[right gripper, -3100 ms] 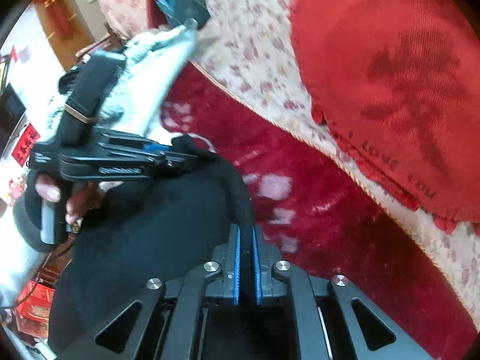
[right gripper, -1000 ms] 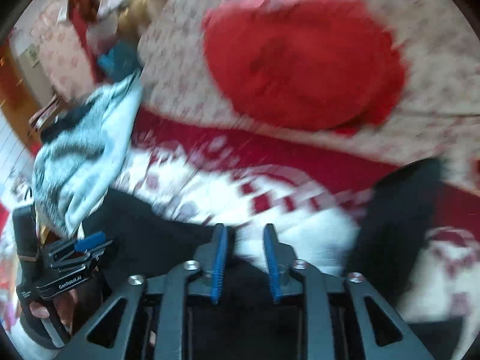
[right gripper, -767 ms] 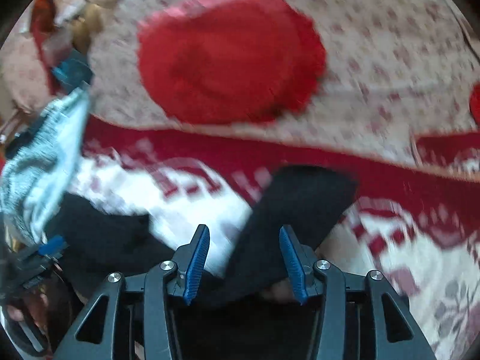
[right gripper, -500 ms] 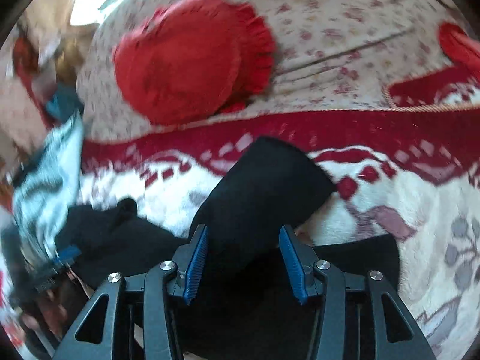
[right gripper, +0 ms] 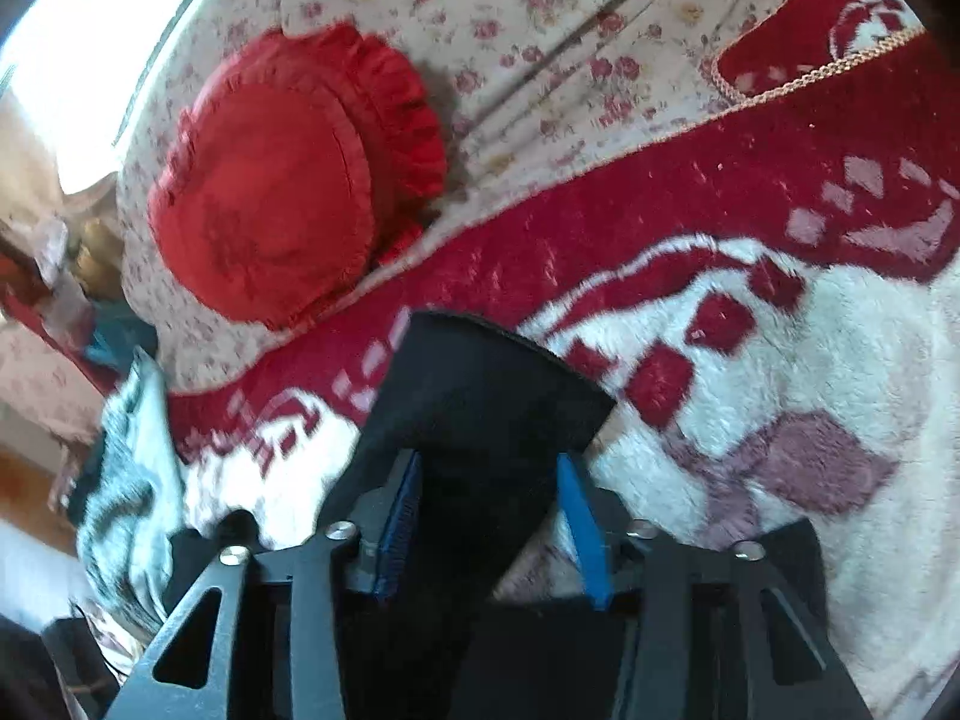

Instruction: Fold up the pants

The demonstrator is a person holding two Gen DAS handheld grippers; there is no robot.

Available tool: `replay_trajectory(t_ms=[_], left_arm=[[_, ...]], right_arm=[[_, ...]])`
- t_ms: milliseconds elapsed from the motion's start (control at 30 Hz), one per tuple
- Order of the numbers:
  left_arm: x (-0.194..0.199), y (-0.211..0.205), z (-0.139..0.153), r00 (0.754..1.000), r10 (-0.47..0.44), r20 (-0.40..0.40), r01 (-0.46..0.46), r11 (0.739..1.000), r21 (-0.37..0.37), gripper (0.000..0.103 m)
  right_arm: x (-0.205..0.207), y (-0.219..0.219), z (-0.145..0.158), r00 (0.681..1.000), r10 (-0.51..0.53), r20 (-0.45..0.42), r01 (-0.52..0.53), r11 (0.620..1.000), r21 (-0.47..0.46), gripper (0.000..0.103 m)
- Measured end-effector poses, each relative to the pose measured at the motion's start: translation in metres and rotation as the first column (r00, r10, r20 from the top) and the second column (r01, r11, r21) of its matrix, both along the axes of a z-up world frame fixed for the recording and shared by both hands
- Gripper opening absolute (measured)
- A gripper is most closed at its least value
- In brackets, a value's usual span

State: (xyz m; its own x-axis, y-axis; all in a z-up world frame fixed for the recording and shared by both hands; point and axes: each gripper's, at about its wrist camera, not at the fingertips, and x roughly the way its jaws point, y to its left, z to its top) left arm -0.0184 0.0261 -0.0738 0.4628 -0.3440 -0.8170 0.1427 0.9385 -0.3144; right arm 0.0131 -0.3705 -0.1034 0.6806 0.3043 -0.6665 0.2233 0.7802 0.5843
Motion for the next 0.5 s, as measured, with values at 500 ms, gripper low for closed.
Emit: replay_trajectory(t_ms=[500], left_arm=[[-0.012, -0.011, 0.006, 0.999, -0.035, 0.019, 0.036, 0.999, -0.005, 0.049]], right_arm=[[-0.132, -0.008, 0.068, 0.996, 0.041, 0.081, -0.026, 0.984, -0.176, 0.002]])
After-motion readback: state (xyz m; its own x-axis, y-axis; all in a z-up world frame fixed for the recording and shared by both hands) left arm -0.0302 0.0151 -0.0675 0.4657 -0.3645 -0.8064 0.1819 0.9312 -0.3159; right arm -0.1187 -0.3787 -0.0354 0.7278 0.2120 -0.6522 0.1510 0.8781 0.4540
